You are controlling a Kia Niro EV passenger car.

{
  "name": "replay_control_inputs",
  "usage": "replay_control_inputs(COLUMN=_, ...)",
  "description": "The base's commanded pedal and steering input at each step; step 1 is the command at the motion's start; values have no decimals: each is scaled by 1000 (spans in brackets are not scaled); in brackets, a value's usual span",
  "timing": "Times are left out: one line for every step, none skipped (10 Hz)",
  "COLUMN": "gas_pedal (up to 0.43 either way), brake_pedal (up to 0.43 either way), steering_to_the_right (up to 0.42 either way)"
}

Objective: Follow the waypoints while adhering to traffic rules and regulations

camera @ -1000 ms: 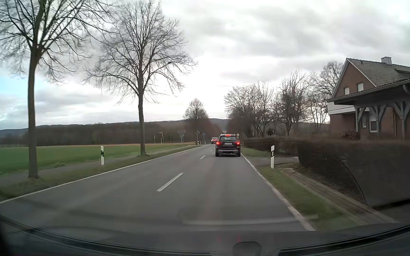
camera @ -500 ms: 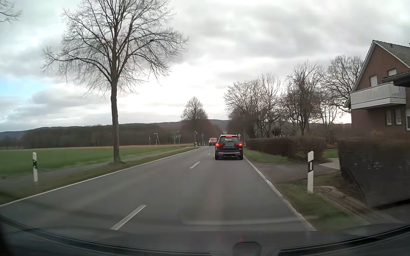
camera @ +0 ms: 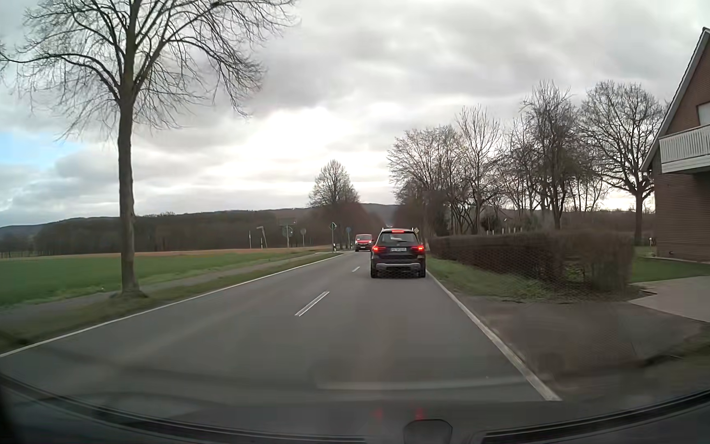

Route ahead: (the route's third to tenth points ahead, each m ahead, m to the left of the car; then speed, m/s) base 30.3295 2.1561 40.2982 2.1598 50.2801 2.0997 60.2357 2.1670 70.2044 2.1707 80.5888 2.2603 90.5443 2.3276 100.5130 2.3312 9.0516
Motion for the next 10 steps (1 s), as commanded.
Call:
replay_control_inputs(gas_pedal=0, brake_pedal=335, steering_to_the_right=2)
replay_control_inputs(gas_pedal=0, brake_pedal=341, steering_to_the_right=3)
replay_control_inputs(gas_pedal=0, brake_pedal=348, steering_to_the_right=3)
replay_control_inputs(gas_pedal=0, brake_pedal=348, steering_to_the_right=3)
replay_control_inputs(gas_pedal=0, brake_pedal=348, steering_to_the_right=3)
replay_control_inputs(gas_pedal=0, brake_pedal=348, steering_to_the_right=6)
replay_control_inputs(gas_pedal=0, brake_pedal=348, steering_to_the_right=6)
replay_control_inputs(gas_pedal=0, brake_pedal=335, steering_to_the_right=6)
replay_control_inputs(gas_pedal=0, brake_pedal=323, steering_to_the_right=6)
replay_control_inputs(gas_pedal=0, brake_pedal=305, steering_to_the_right=6)
